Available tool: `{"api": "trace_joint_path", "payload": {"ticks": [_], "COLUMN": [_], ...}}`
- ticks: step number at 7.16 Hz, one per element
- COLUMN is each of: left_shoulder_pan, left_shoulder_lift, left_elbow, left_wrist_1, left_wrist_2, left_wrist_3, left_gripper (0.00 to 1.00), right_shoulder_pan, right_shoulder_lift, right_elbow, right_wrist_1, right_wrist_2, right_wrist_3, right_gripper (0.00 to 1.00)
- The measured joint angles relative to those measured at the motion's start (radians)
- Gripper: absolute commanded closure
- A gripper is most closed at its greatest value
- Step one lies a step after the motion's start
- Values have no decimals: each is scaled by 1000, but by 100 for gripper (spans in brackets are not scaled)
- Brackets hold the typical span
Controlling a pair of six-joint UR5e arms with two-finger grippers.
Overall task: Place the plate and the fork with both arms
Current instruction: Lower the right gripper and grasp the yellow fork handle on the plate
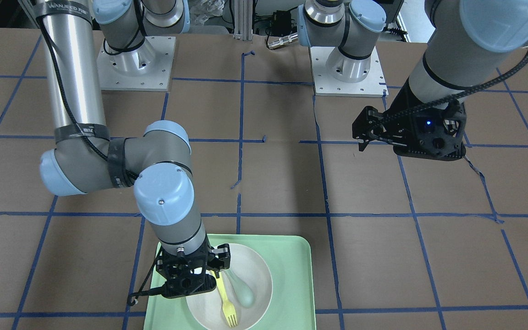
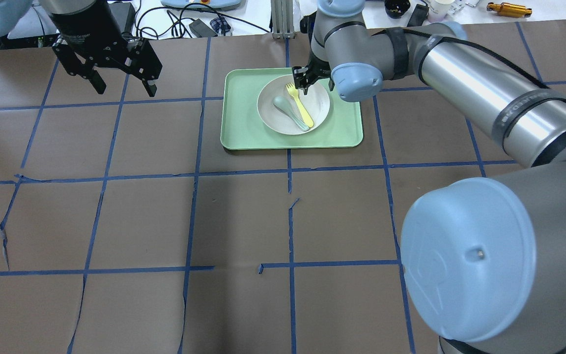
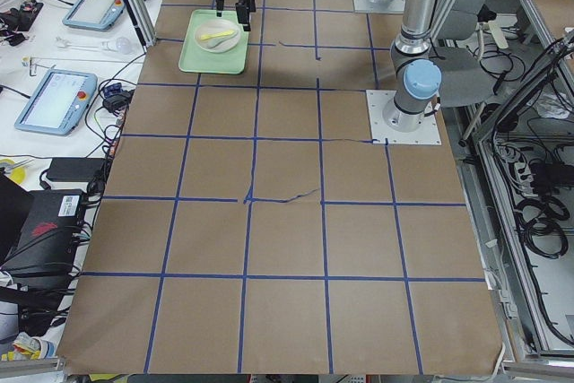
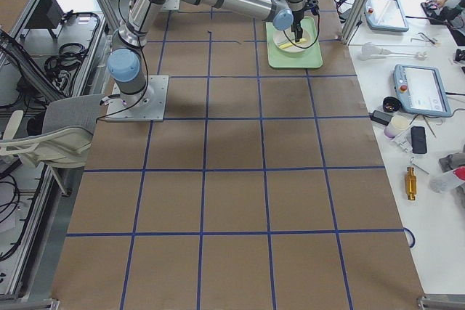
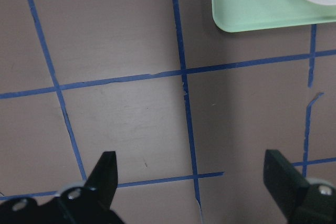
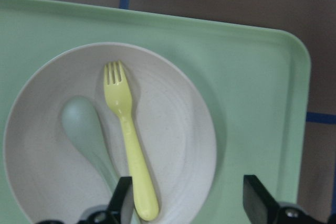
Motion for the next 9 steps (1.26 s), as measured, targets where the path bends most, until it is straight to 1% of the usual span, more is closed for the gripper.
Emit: {"api": "trace_joint_path", "payload": {"ticks": [1,2,3,6,9], "left_shoulder_pan": [7,9,7,3,3], "left_shoulder_lift": [21,29,31,45,51], "left_elbow": [-28,-44,-56,-102,-124], "left_wrist_1": [18,49,76,103,105], "left_wrist_2": [2,2,0,1,-2], "left_wrist_3": [-3,-4,-10,-13,-11], "left_gripper": [0,0,0,0,0], "right_shoulder_pan": [13,21,24,26,26], "right_shoulder_lift": [41,74,93,105,110], "right_elbow": [-17,-40,-55,-62,-60], "right_wrist_1": [-26,-42,-48,-50,-52], "right_wrist_2": [4,5,3,-12,-15], "right_wrist_3": [-1,1,0,6,10], "right_gripper": [39,45,45,45,45]}}
